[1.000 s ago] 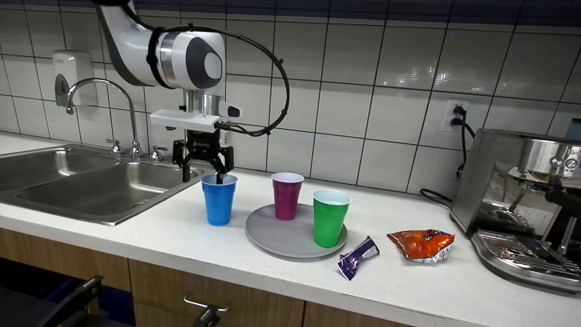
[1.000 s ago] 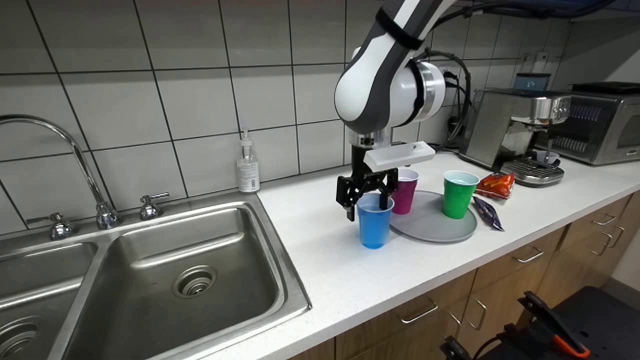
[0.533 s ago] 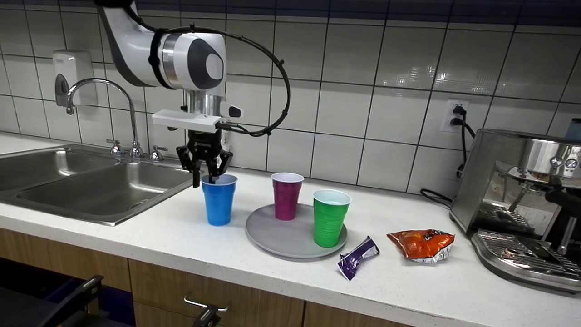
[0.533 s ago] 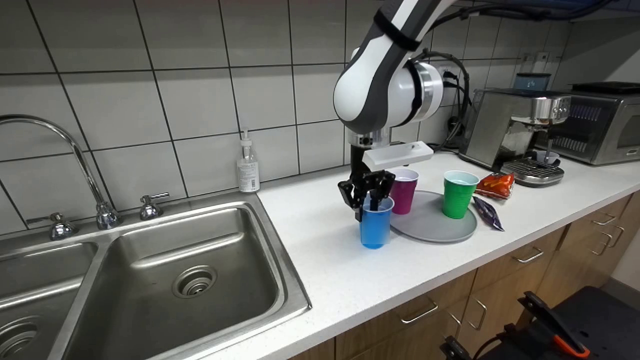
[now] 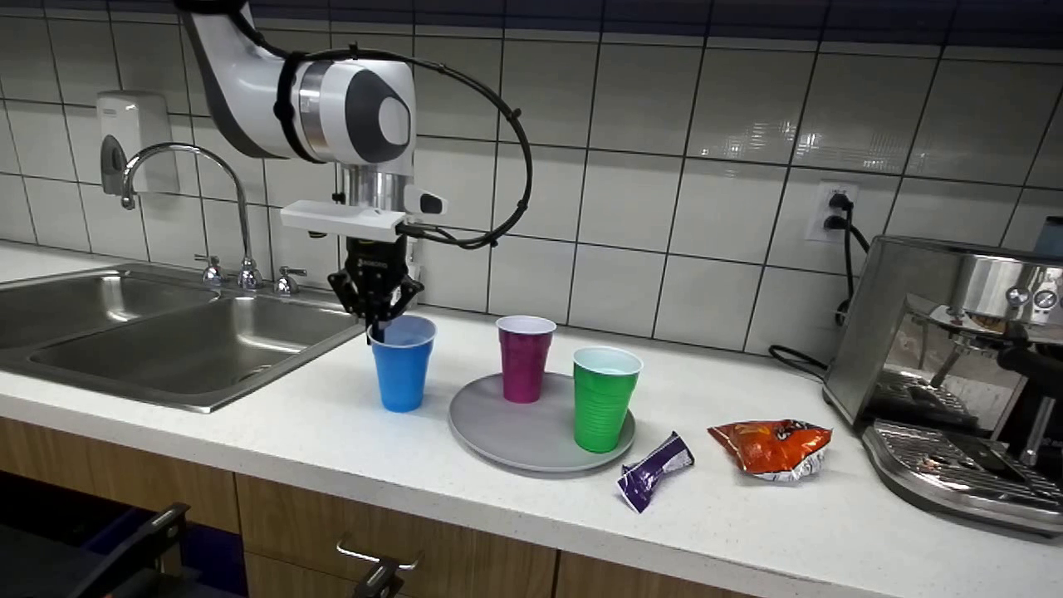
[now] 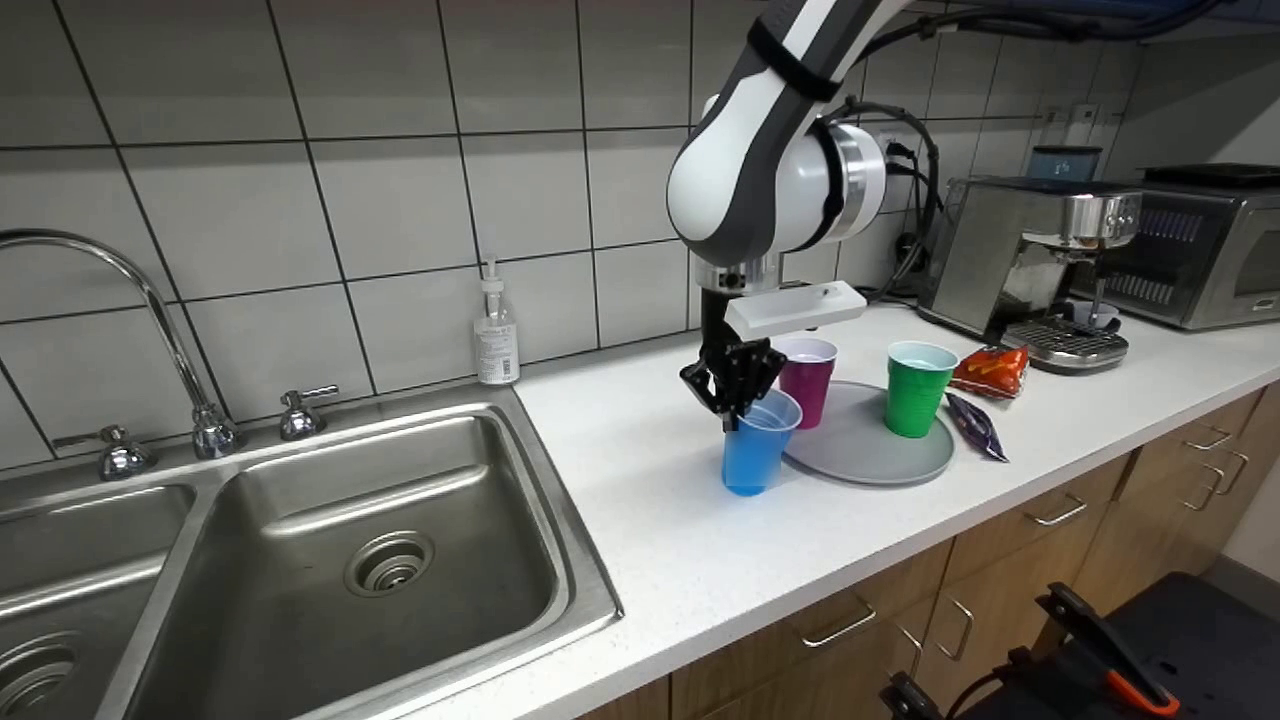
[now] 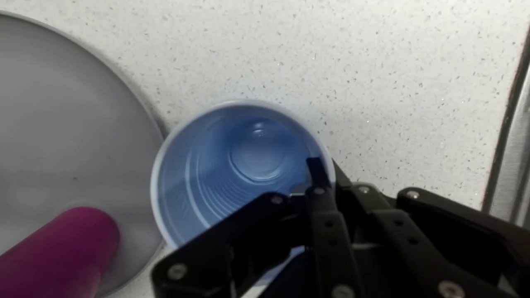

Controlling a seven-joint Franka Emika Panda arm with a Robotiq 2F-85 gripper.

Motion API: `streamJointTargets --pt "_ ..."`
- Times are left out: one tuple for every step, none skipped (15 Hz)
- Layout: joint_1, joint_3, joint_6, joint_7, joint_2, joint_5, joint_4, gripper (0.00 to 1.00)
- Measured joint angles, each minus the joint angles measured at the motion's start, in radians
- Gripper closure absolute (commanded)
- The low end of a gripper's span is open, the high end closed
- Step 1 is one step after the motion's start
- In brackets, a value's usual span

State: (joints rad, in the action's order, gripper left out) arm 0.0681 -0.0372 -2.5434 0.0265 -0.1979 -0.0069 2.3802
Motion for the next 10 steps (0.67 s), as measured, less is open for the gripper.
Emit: streamJointTargets --pt "0.0 0.0 0.0 0.0 0.0 0.0 0.0 0.99" --pt "0.0 0.0 0.0 0.0 0.0 0.0 0.0 0.99" --pt "0.0 0.0 0.0 0.0 0.0 0.0 0.0 0.99" --pt "0.0 0.0 0.0 0.0 0.002 0.0 0.0 0.99" --pt "0.0 0.0 0.0 0.0 0.004 0.0 0.0 0.99" --pt "0.0 0.0 0.0 0.0 0.007 0.0 0.0 0.99" --pt "0.0 0.0 0.0 0.0 0.011 0.0 0.0 0.99" --pt "0.0 0.0 0.0 0.0 0.016 0.0 0.0 0.99" --pt "0.0 0.0 0.0 0.0 0.021 0.0 0.0 0.99" --pt "0.0 0.0 0.0 0.0 0.028 0.0 0.001 0.99"
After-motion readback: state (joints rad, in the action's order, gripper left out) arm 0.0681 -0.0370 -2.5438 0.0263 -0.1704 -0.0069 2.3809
